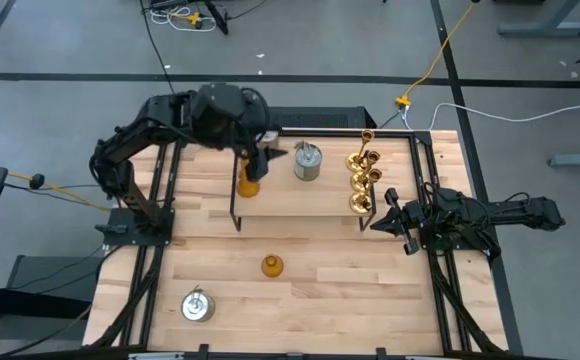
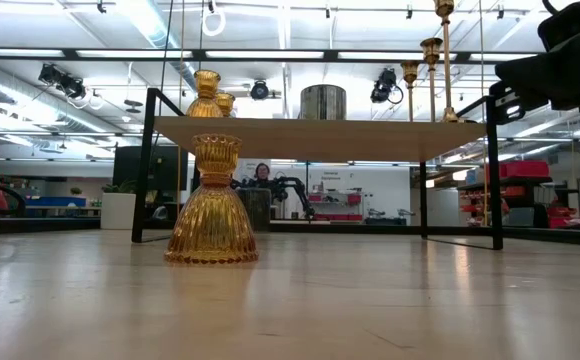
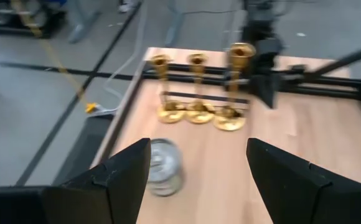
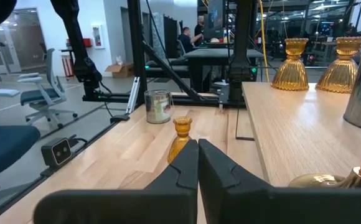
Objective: Pick & Place candle stick holders
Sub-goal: Put the glass candle holder on the shelf aligned with the other glass candle holder
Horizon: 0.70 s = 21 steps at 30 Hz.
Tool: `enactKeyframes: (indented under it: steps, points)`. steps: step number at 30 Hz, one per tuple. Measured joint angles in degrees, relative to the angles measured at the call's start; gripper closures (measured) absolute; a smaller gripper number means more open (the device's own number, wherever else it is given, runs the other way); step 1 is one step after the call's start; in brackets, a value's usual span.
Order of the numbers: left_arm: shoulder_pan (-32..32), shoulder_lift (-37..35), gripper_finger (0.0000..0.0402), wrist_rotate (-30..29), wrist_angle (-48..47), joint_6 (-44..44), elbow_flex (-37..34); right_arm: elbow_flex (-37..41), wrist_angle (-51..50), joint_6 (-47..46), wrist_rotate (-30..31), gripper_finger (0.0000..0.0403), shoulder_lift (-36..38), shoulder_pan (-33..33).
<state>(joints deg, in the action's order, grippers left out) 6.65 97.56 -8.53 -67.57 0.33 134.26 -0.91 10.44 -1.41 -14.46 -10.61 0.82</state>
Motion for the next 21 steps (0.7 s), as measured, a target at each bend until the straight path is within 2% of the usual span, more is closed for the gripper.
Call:
enactKeyframes:
  steps: [4,16,21]
  points:
    - [3.39,0.0,0.0131,-2.34,-0.05,-0.03,0.0,-0.02,-0.02,0.0,0.0,0.0389,0.0,0.0]
    - [13.25,0.0,0.0131,-2.44,-1.38,1.95,0.0,-0.02,-0.02,0.02,0.0,0.0389,0.0,0.0]
    - [15.89,0.0,0.0131,-2.43,-1.14,6.09,0.0,-0.02,-0.02,0.02,0.0,0.0389,0.0,0.0]
